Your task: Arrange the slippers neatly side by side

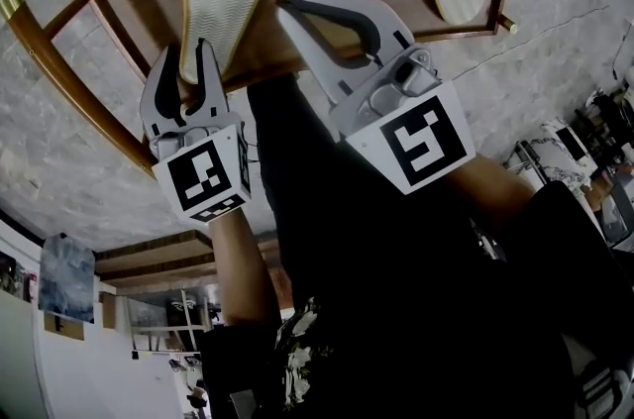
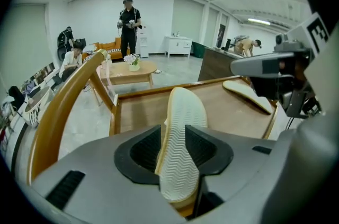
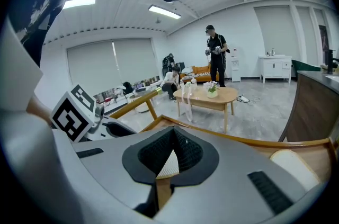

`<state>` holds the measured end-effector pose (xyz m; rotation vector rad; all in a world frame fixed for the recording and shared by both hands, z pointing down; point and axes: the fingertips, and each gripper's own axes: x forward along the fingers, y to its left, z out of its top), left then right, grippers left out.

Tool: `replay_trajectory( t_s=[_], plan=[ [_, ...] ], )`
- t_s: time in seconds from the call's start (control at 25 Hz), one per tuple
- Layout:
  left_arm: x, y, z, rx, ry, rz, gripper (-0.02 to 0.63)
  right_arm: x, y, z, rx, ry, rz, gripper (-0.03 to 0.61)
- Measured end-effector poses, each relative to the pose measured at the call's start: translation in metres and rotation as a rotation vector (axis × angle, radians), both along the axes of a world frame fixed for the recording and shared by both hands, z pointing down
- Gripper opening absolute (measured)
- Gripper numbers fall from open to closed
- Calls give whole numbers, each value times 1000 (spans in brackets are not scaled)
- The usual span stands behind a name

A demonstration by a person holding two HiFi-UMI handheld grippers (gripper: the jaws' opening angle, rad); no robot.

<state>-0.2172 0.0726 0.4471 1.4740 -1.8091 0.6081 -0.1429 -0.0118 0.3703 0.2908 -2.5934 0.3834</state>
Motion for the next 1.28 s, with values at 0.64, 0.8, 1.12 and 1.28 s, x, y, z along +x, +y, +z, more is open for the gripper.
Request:
replay_trajectory(
  t_s=[0.64,0.8,1.12,1.28],
  plan=[
    [-5,-1,48,-106,95,43,198,-7,3,6,-10,-3,0,-2],
    [-4,0,52,-121,141,31,196,-6,4,4,-7,0,1,-2],
    [0,0,42,-103,118,51,91,-8,17,-3,3,-9,-17,-2],
    [0,2,34,-86,97,39,54,-4,19,-4,5,-5,-23,-2]
  ],
)
